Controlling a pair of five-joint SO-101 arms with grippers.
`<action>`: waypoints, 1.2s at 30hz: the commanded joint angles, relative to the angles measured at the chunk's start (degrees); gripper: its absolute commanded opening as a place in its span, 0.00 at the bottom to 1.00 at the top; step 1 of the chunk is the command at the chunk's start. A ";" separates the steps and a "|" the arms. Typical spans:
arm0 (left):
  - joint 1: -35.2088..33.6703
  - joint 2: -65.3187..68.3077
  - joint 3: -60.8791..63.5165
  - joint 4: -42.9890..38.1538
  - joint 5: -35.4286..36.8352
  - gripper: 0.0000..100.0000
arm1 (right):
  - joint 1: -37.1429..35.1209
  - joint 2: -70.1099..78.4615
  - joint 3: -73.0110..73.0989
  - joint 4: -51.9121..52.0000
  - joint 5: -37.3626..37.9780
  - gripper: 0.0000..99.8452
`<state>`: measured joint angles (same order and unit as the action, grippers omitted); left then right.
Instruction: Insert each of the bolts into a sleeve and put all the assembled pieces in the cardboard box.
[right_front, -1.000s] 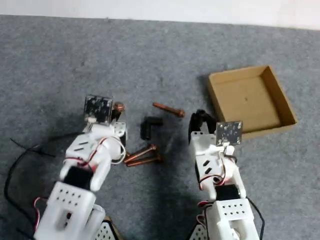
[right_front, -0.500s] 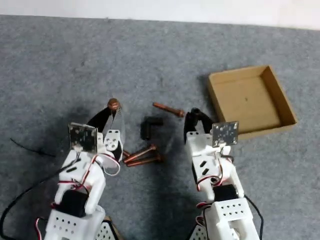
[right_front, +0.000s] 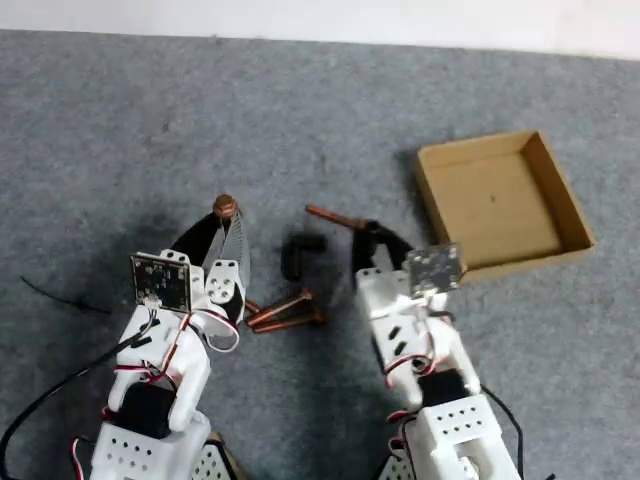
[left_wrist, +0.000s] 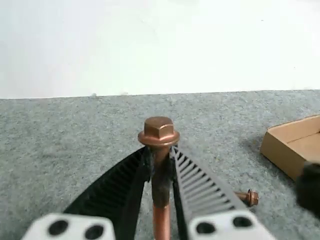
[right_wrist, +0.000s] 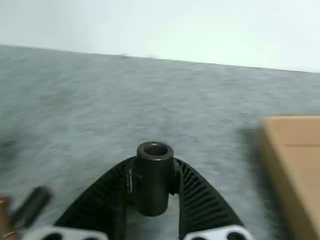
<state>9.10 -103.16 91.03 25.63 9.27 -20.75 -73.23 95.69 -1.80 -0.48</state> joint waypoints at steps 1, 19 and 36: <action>-0.75 -0.92 -1.01 -5.27 0.00 0.01 | -7.08 -0.84 1.98 -1.45 0.62 0.01; 7.25 -0.92 -5.32 -6.68 0.18 0.01 | -21.67 -0.84 -3.56 -1.45 19.69 0.01; 7.52 -0.92 0.92 -6.68 20.31 0.01 | -20.44 -0.84 -3.30 -1.54 19.69 0.01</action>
<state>16.84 -103.34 92.26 20.35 28.88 -41.76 -73.14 95.08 -1.80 18.77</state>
